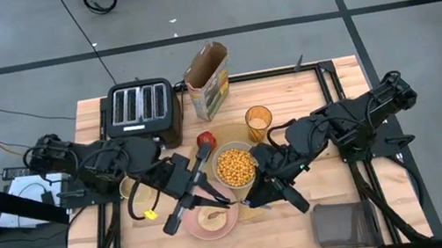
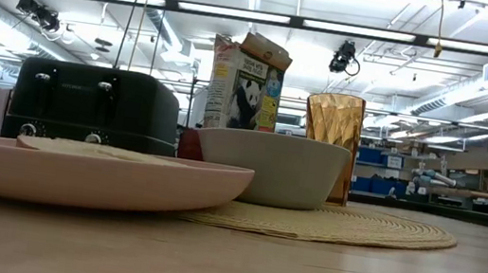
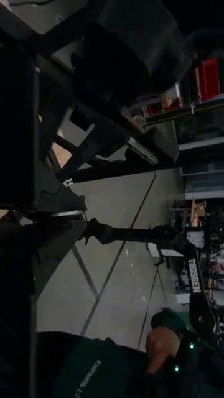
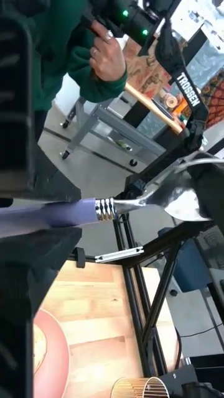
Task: Arrange a breakfast setting
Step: Put the spoon on the placemat to the right of the gray bowl
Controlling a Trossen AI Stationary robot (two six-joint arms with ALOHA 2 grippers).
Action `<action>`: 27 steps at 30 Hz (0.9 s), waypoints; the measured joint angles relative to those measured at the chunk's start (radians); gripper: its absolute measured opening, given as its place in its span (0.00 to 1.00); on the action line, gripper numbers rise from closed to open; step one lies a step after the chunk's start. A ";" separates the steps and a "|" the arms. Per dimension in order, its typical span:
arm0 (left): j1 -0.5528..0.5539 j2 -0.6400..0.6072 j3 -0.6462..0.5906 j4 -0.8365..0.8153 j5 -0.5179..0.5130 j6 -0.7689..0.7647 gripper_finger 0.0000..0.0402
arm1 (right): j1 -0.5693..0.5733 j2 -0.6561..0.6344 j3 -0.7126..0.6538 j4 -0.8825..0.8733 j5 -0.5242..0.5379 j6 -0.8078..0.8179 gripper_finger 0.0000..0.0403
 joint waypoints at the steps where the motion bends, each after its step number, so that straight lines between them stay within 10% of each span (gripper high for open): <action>1: -0.004 0.000 0.000 0.005 0.007 0.007 0.05 | 0.000 0.000 0.000 0.001 -0.003 0.005 0.22; 11: -0.016 0.011 0.000 0.058 0.010 0.077 0.05 | -0.015 0.032 0.000 0.024 -0.181 0.033 0.57; 27: -0.021 0.011 0.000 0.023 0.063 0.102 0.05 | -0.041 0.036 0.000 0.066 -0.275 0.054 0.19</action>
